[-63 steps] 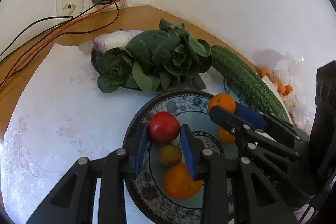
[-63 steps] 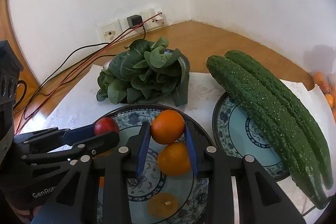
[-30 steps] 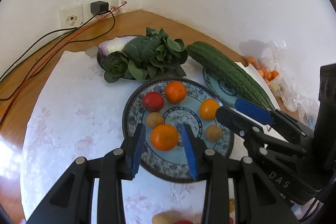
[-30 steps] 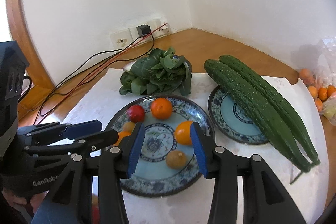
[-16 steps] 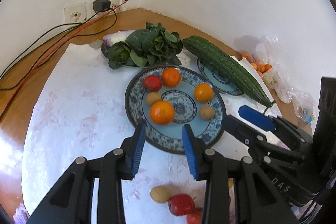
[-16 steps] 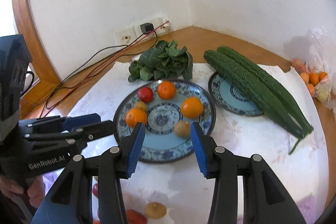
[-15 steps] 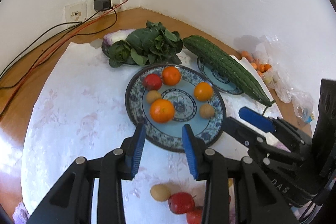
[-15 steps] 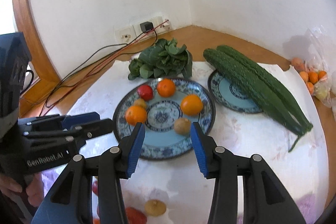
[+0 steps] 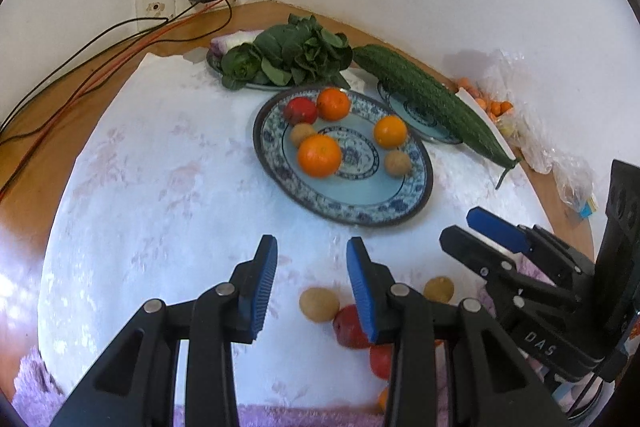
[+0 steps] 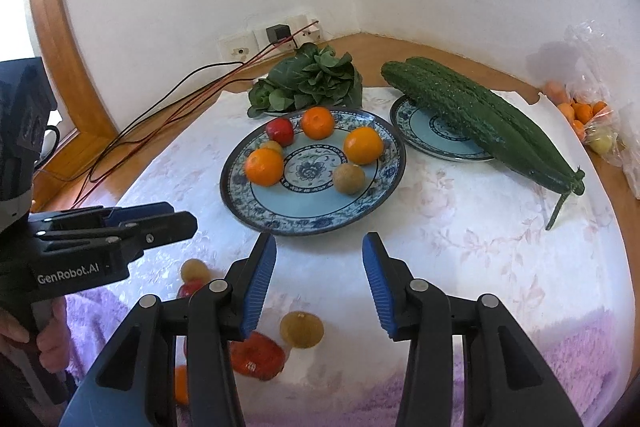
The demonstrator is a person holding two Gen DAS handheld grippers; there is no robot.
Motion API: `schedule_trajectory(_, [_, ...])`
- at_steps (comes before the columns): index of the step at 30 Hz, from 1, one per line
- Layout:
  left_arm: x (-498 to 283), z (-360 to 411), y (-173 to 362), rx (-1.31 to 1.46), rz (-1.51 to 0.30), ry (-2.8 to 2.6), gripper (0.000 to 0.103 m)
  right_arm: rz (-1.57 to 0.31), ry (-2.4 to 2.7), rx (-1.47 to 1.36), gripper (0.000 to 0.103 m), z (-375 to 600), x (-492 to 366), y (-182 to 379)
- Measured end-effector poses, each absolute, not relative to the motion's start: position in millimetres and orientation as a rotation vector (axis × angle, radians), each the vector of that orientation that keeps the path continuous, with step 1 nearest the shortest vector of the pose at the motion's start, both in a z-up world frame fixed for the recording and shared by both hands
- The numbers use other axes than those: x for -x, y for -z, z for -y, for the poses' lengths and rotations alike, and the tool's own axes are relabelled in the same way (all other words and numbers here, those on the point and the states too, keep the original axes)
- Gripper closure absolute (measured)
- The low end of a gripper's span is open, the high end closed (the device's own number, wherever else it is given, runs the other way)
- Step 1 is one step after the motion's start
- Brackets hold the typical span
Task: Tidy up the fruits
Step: 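Withdraw both tools from the plate toward the remaining fruit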
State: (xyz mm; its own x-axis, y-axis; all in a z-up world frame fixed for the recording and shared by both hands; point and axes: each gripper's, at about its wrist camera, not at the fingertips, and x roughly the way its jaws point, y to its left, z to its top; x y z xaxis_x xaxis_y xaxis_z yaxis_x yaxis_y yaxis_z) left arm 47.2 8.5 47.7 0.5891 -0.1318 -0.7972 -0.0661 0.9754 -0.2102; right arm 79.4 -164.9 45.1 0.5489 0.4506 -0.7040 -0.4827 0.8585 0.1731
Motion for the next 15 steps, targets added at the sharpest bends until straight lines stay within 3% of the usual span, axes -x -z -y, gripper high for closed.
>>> schedule_trajectory(15, [-30.2, -5.9, -31.7, 0.232, -0.968, 0.061, 0.065, -0.828, -0.54, 0.018, 0.057, 173.3, -60.8, -33.5])
